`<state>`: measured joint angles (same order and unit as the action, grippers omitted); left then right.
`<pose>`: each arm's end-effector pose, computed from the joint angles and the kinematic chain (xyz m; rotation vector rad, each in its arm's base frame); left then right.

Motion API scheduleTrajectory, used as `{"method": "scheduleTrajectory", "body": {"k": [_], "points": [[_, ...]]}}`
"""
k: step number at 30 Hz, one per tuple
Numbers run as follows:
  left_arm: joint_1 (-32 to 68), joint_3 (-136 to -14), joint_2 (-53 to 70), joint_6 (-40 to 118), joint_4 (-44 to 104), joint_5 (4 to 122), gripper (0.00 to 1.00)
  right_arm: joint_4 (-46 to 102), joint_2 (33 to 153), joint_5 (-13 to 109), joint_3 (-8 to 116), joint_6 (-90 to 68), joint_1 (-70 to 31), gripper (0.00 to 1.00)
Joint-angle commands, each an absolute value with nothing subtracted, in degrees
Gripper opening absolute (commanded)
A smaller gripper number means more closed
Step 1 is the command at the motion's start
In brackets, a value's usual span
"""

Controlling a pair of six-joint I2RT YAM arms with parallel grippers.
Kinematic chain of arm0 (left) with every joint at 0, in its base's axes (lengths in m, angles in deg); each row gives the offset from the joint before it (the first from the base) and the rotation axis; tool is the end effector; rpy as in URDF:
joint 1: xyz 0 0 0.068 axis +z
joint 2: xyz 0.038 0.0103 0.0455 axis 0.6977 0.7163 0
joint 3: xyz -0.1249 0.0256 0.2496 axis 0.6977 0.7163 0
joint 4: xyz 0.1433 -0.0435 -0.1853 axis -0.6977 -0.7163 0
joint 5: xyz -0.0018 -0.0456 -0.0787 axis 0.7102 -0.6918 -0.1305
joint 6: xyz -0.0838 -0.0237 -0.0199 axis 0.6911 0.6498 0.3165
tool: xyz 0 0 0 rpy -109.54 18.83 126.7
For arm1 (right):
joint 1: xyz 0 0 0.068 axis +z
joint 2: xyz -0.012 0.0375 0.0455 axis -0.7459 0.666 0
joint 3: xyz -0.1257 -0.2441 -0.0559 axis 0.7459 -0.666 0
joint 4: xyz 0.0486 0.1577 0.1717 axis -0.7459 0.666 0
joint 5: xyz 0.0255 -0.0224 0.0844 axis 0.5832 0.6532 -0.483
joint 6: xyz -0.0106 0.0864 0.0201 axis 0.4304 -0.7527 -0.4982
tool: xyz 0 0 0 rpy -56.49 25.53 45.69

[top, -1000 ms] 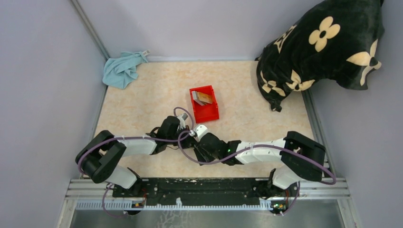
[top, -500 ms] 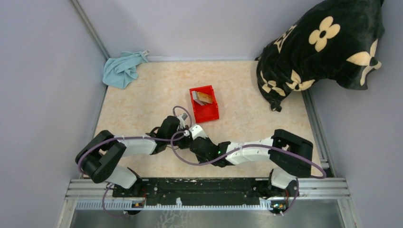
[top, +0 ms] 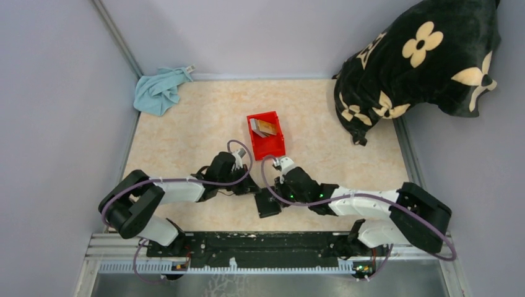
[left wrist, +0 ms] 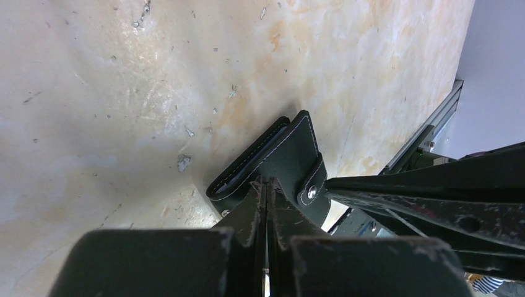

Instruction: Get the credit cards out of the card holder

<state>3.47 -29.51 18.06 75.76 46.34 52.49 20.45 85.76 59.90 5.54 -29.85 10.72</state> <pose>0.1932 -0.2007 0.1335 0.0383 2.5092 -1.1187 0.1383 0.2173 0.1581 -0.6291 2.2688 0.6780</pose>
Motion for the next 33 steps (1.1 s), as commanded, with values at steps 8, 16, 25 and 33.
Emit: {"method": "scheduleTrajectory", "body": {"k": [8, 16, 25, 33], "points": [[3.41, -29.33, 19.06, 74.91, 46.06, 53.64, 0.0, 19.41, 78.9, 47.2, 3.63, -26.98, 5.7, 0.05], [3.55, -34.83, 20.39, 71.43, 40.43, 56.72, 0.0, 31.3, 79.98, 59.2, 9.2, -18.44, 7.49, 0.12], [3.73, -39.83, 20.81, 70.28, 37.31, 56.87, 0.01, 31.03, 81.07, 60.32, 4.92, -21.7, 11.15, 0.0], [3.81, -37.11, 12.16, 71.26, 32.61, 58.71, 0.16, 25.66, 86.97, 61.27, 5.35, -27.65, 19.66, 0.0]]}}
